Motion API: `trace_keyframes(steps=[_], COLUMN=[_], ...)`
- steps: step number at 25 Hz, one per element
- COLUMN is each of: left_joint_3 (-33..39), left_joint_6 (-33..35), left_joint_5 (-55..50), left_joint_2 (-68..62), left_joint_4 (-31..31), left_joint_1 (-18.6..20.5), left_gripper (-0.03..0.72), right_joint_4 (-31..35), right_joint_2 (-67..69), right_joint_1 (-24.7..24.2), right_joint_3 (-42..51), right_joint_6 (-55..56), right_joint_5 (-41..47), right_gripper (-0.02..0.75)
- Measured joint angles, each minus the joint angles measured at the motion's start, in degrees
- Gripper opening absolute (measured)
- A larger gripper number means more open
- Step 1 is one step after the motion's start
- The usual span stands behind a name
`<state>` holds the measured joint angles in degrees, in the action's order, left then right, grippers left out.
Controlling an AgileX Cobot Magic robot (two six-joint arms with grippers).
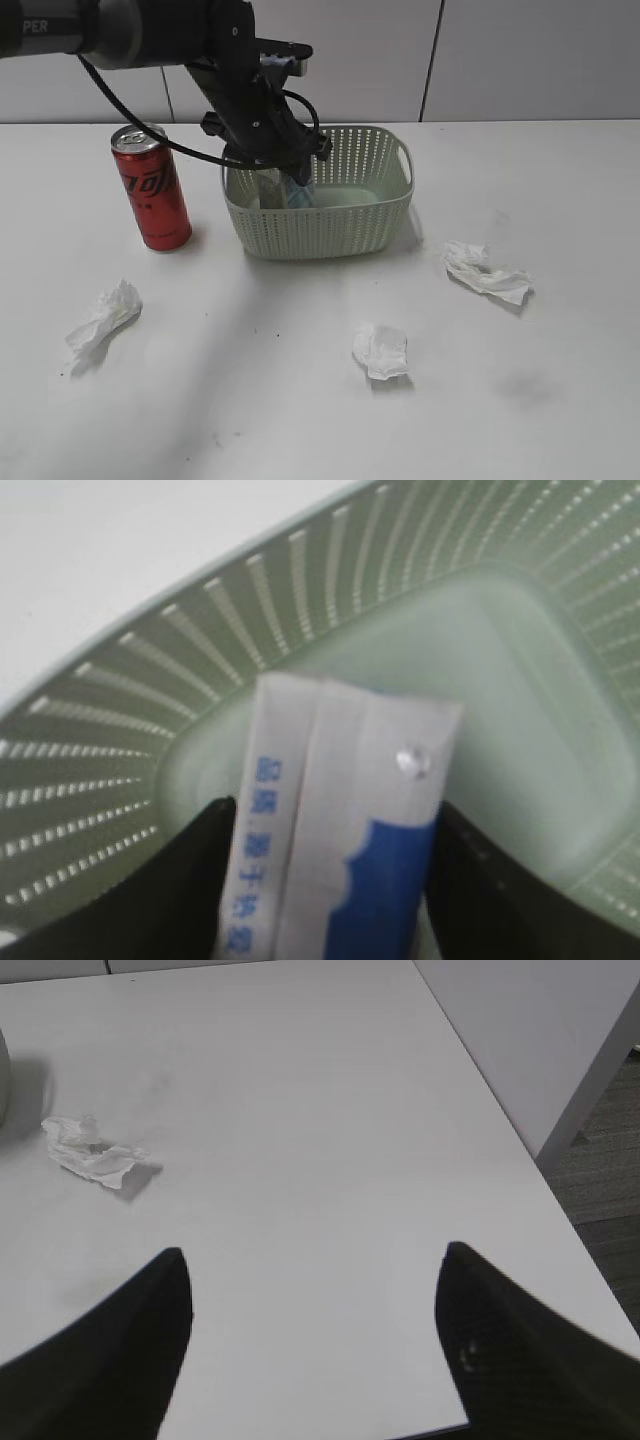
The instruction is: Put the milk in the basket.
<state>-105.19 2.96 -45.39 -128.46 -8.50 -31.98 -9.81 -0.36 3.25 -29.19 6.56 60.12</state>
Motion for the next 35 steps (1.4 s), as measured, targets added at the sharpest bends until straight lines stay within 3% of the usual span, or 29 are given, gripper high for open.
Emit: trace_keyframes(steps=[7,14,20,26,35], left_joint_3=[-4.84,-15.57,-16.26,-6.01,27.04], left_joint_6=[0.25,0.30,0.43,0.46,-3.47], left_joint_5=[-3.28,-17.59,-23.79,-24.22,-24.32], left_joint_2=[-0.12,5.64,16.30,27.38,49.82], left_joint_4=[-0.14,3.81,12.22,16.61,17.19], left_joint_1=[0.00,0.00,1.19,5.52,13.58], left_gripper=[0.624,0.645,0.645,0.641,0.639], right_joint_4=[0.00,0.00,0.00,0.00,0.00], right_joint_2=[0.00,0.00,0.00,0.00,0.00], right_joint_1=[0.00,0.00,0.00,0.00,0.00], right_joint_3=[0.00,0.00,0.00,0.00,0.00], right_joint_6=[0.00,0.00,0.00,0.00,0.00], right_joint_5=[0.00,0.00,0.00,0.00,0.00], right_gripper=[0.587,0.587,0.587,0.587,0.587])
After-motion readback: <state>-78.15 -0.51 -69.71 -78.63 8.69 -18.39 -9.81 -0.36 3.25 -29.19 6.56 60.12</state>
